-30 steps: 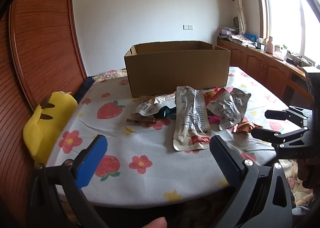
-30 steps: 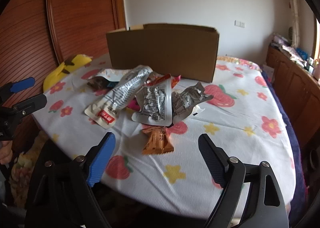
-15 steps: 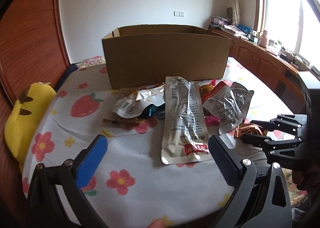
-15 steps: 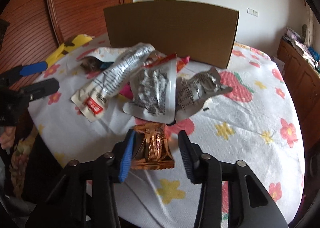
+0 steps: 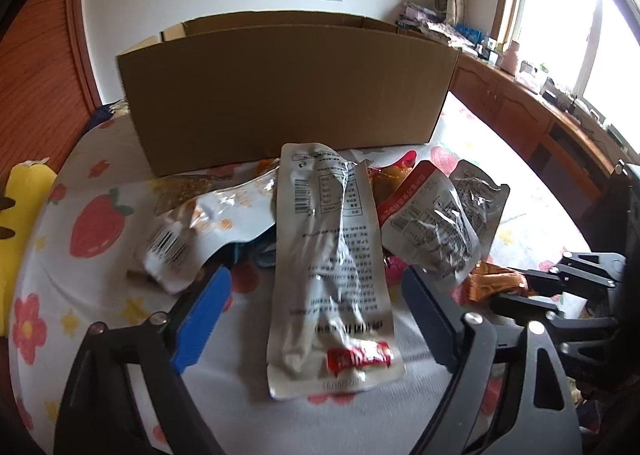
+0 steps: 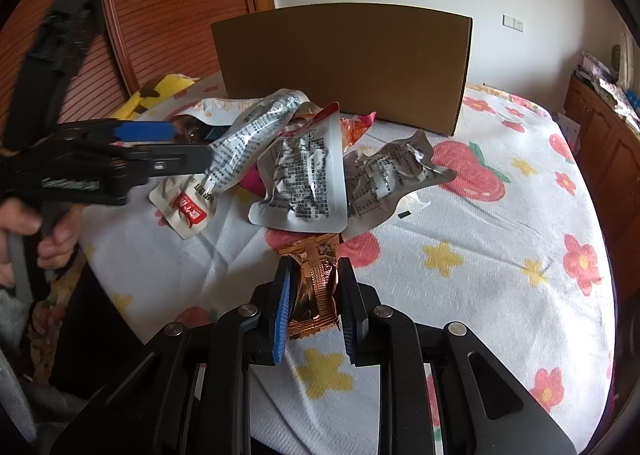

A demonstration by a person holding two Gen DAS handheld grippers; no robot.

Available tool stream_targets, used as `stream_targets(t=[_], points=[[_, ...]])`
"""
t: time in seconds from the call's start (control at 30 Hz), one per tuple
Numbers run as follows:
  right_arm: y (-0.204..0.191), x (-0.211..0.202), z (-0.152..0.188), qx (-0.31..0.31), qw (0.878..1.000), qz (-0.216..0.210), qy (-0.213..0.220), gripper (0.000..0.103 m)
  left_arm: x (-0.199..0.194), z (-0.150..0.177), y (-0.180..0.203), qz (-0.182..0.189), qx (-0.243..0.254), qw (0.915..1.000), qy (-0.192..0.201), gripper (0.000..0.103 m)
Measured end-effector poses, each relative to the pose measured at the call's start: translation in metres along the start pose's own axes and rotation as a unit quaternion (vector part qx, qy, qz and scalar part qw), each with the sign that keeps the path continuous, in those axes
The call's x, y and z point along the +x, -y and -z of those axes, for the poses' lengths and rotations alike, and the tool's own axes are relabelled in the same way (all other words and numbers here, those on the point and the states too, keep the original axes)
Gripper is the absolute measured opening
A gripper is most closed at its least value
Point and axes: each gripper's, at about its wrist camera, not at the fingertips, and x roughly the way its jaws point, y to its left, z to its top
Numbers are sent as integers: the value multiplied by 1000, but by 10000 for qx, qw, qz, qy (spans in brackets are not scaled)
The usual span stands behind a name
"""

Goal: Organize snacks
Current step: 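Grasp the copper-wrapped candy with the right gripper while the left gripper approaches the long white packet, then grasp the long white packet with the left gripper and lift it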

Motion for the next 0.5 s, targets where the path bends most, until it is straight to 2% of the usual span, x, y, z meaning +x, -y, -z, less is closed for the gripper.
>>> stream_targets(t=[0.13,0.37,0.5], points=[[5,-5,0,24,10000,-46,55,20,10,-7,4,-23,68,9999,-148,81],[11,-10,3,85,9998,-119,99,20,29,-17,3,-152,65,9993,-321,82],[10,-9,3,79,9998,-120,100,20,36,-18,-1,-100,-25,9992,-379,85]])
